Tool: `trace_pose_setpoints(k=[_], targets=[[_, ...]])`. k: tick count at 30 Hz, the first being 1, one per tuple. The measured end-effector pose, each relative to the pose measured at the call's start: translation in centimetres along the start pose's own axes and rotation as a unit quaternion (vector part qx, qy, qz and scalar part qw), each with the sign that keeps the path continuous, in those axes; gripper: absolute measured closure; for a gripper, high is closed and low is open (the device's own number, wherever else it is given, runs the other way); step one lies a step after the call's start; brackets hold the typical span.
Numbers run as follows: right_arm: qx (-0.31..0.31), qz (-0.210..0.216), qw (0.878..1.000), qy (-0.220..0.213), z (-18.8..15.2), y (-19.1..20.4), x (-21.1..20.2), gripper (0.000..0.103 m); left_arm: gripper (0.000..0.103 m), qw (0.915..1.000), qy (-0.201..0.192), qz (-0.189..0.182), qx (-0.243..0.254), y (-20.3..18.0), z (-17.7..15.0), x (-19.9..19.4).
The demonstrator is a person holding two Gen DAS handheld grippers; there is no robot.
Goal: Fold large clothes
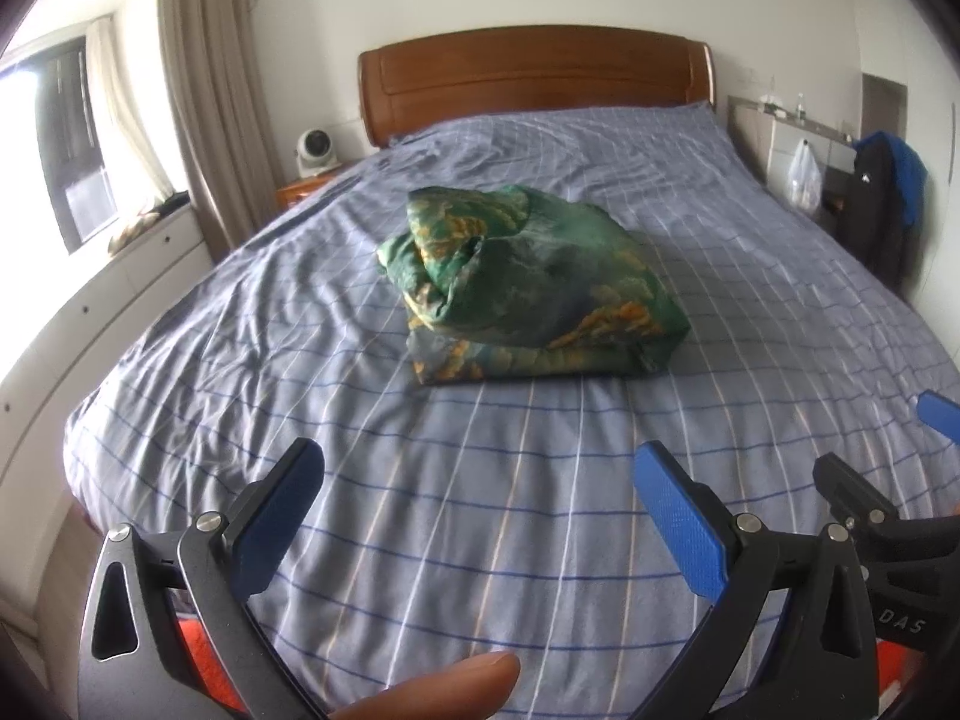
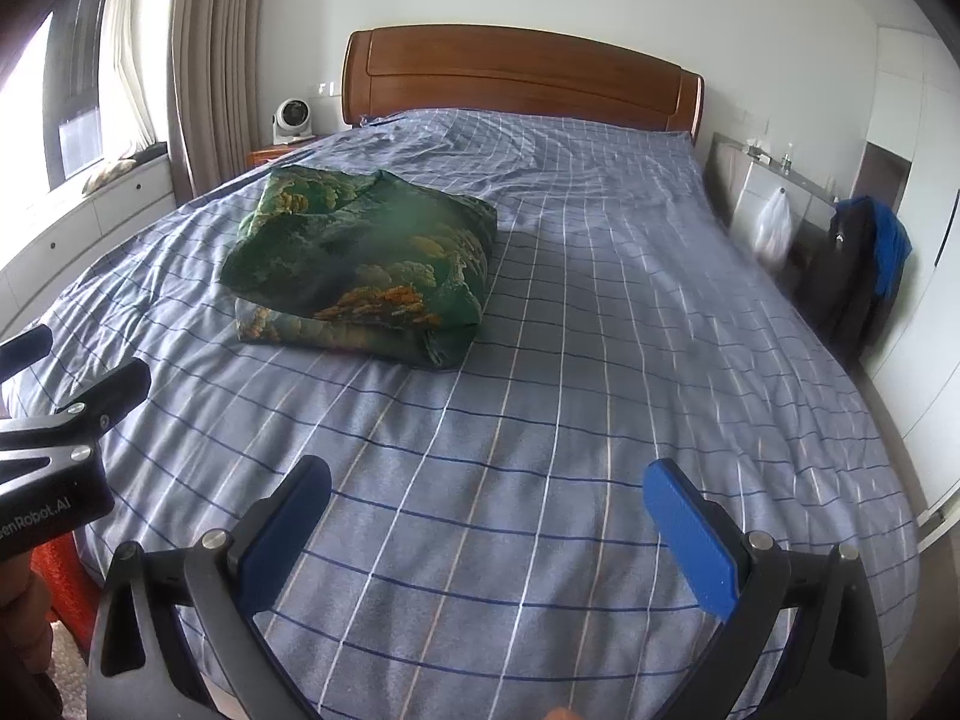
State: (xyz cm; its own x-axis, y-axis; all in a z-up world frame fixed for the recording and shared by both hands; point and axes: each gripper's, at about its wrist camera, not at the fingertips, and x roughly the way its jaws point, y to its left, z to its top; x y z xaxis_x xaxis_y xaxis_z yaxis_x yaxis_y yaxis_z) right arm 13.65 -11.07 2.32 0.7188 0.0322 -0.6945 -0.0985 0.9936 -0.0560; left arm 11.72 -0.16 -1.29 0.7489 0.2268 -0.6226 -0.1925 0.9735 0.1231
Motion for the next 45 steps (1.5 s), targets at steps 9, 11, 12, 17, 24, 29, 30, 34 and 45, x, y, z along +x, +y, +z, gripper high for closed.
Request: trace_pose_setpoints(k=[9, 11, 12, 17, 24, 29, 30, 34, 45], targets=[[-0.005, -0.014, 1.0, 0.012, -0.4, 0.3, 0.4, 0.0, 0.0, 0.9999, 0.01, 0.011, 0.001, -0.2, -0.7, 0.0], [-0.005, -0.014, 1.0, 0.01, -0.5, 0.3, 0.2, 0.0, 0.0, 0.9999, 0.01, 0.011, 0.0, -0.2, -0.6, 0.0], [-0.005, -0.014, 1.0, 0.009, -0.5, 0.2, 0.1, 0.0, 0.0, 0.9999, 0.01, 0.01, 0.0, -0.2, -0.6, 0.0], [0.004, -0.008, 1.0, 0.009, -0.2, 0.0, -0.3, 0.0, 0.0, 0.9998, 0.012, 0.013, -0.008, 0.0, -0.4, -0.3], [0.016, 0.029, 0.999, 0.013, 0.4, 0.3, -1.3, 0.0, 0.0, 0.9995, 0.004, 0.027, 0.016, -0.2, 0.3, -1.7], [0.015, 0.03, 0.999, 0.018, 0.4, 0.6, -1.7, 0.0, 0.0, 0.9994, -0.009, 0.031, 0.016, -0.1, 0.6, -2.7], [0.016, 0.031, 0.999, 0.019, 0.4, 0.6, -1.8, 0.0, 0.0, 0.9993, -0.01, 0.031, 0.018, -0.2, 0.6, -2.8], [0.019, 0.037, 0.999, 0.022, 0.6, 0.6, -2.3, 0.0, 0.0, 0.9997, 0.006, 0.017, 0.016, -0.2, 0.7, -2.9], [0.018, 0.033, 0.999, 0.026, 0.9, 0.6, -4.2, 0.0, 0.0, 0.9996, 0.023, 0.002, 0.013, 0.0, 1.0, -3.5]])
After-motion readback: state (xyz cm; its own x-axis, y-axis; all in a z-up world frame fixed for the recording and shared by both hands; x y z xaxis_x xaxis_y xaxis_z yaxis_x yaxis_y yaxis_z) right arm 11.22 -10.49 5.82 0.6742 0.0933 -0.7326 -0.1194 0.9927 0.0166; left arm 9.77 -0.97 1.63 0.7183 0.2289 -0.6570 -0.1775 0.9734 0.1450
